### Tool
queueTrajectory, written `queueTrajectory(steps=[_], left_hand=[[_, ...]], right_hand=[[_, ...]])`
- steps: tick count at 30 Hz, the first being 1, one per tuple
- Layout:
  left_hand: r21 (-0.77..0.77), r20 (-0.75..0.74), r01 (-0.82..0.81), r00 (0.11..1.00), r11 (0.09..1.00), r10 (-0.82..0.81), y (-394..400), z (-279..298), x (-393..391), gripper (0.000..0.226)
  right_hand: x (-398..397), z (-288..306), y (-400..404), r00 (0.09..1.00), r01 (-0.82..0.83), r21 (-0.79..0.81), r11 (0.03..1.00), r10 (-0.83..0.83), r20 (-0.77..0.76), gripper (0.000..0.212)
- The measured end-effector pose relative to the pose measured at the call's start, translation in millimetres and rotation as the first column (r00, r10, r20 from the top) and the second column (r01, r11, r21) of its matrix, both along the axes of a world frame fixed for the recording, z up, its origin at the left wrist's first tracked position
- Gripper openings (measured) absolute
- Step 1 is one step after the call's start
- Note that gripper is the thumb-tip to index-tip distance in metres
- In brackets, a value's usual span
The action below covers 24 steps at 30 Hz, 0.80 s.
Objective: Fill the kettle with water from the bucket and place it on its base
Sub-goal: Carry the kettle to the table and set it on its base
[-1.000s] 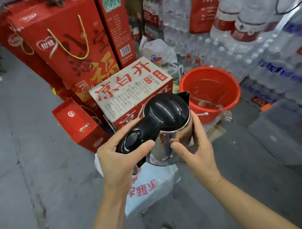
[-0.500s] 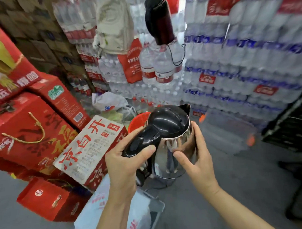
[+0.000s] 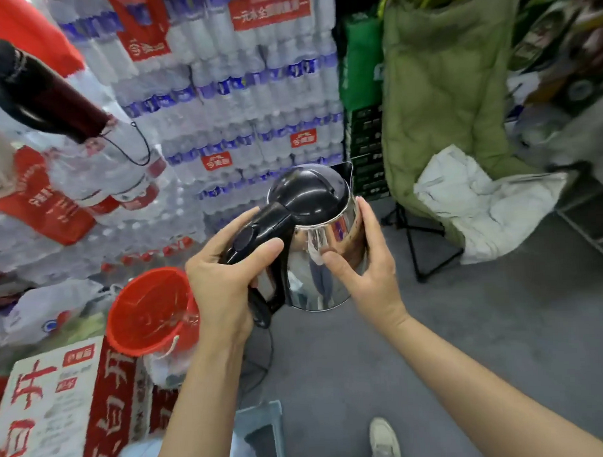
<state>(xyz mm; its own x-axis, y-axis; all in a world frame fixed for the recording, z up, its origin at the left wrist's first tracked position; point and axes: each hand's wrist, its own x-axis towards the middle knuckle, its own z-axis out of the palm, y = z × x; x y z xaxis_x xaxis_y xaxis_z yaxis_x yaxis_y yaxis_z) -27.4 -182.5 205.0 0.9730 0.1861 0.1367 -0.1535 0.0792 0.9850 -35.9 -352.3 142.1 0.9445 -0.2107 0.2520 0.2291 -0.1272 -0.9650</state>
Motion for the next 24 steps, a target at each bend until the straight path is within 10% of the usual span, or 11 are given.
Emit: queueTrajectory(steps=[24], left_hand=[[-0.086, -0.067, 0.737, 0.667, 0.67, -0.742, -474, -17, 46, 0.051]], right_hand=[[-78, -11, -410, 0.654, 0.747, -0.047, 0.663, -0.746, -0.12, 0.09]])
